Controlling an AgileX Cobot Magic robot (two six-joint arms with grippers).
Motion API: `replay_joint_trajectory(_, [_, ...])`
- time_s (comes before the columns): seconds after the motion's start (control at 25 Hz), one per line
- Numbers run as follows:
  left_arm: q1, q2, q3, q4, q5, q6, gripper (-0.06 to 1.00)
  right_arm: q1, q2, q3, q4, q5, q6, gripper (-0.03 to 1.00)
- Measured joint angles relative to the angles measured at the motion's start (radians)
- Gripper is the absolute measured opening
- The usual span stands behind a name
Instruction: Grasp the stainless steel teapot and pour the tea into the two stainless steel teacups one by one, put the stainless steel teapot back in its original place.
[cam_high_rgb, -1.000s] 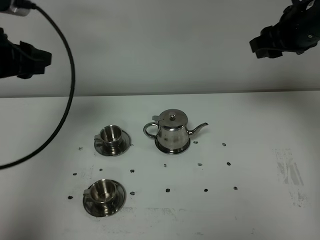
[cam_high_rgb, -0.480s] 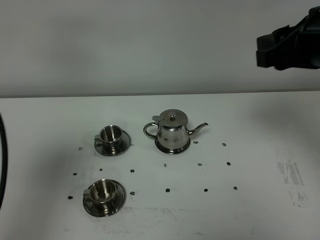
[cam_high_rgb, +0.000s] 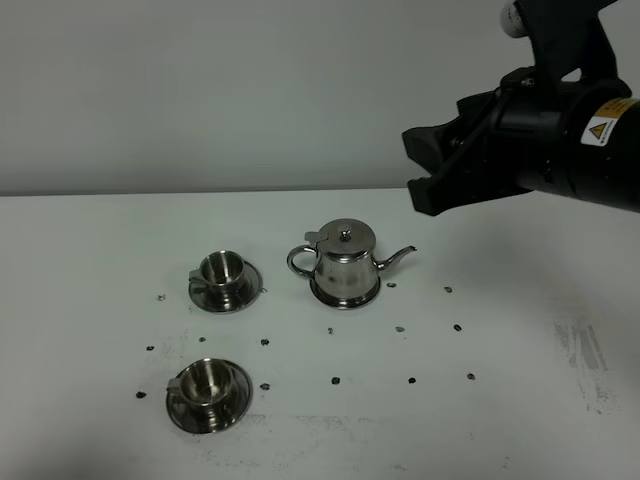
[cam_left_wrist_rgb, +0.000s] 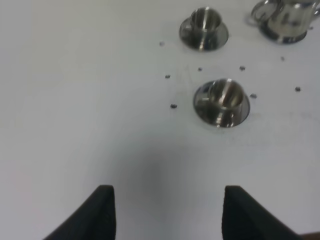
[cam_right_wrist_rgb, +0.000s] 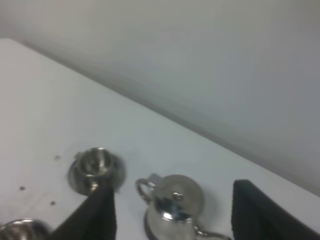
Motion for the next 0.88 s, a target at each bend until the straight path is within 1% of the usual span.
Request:
replay_joint_trajectory(0.2, [0.0, -0.11, 0.165, 0.004, -0.025, 0.0, 0.53, 0.063, 0.0, 0.0, -0.008, 0.0, -0.016, 0.52])
replay_joint_trajectory(0.32, [0.0, -0.137, 0.247, 0.004, -0.051, -0.001, 0.53, 0.094, 0.0, 0.0, -0.009, 0.0, -0.022, 0.52])
replay_joint_trajectory(0.44, [0.0, -0.139, 0.308, 0.001, -0.084, -0.001, 0.51, 0.106, 0.0, 0.0, -0.009, 0.0, -0.023, 0.52])
replay_joint_trajectory(0.6, [0.0, -0.139, 0.343, -0.003, -0.092, -0.001, 0.49, 0.106, 0.0, 0.0, -0.013, 0.006, -0.027, 0.52])
replay_joint_trajectory(0.88, [0.0, -0.184, 0.344, -0.008, -0.103, -0.002, 0.49, 0.113, 0.0, 0.0, -0.016, 0.026, -0.049, 0.52])
